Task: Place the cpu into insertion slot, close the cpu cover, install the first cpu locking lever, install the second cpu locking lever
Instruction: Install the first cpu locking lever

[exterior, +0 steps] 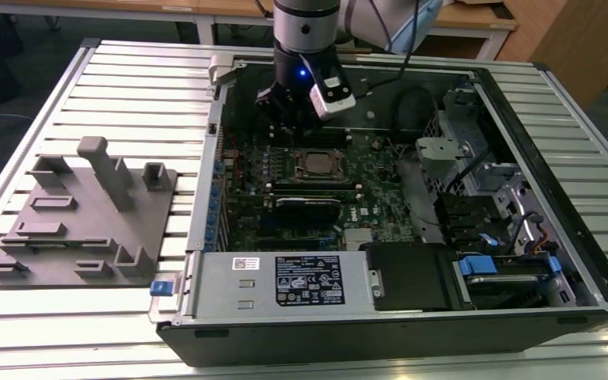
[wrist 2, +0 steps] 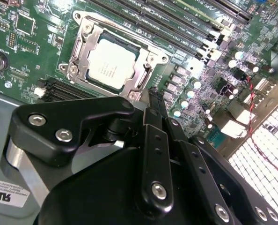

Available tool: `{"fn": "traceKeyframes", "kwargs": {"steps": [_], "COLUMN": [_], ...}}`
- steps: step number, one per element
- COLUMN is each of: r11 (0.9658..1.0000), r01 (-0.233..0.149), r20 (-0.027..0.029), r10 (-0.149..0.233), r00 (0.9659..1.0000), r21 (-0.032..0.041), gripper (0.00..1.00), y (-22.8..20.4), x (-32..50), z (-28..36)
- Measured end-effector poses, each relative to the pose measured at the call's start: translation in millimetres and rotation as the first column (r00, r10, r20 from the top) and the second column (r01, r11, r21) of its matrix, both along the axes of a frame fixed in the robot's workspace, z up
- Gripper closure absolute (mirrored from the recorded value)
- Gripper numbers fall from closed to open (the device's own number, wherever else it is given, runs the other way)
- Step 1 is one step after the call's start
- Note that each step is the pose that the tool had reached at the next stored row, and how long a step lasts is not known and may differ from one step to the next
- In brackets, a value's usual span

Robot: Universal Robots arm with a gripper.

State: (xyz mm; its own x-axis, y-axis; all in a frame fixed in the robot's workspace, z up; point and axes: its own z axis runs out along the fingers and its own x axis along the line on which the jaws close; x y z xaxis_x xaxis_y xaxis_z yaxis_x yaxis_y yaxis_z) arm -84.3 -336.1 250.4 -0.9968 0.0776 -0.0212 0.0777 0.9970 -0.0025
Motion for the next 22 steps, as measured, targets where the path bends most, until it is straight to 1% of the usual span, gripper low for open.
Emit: {"fn": "traceKeyframes", "kwargs": {"steps": [3, 10, 18, 22], "r11": [1.0000, 1.0000, 1.0000, 1.0000], "r01": [0.000, 0.000, 0.000, 0.000], "r20": [0.0000, 0.0001, 0.0002, 0.0002], "r10": [0.000, 0.000, 0.000, 0.000], "r00": [1.0000, 1.0000, 1.0000, 1.0000], "r21": [0.0001, 0.0001, 0.0001, 0.0000], "gripper": [0.89, 0.89, 0.89, 0.89], "y": [0.0, 0.0, 0.0, 0.0], "x": [0.0, -0.3, -10.0, -10.6], "z": [3.0, 3.3, 3.3, 3.3]}}
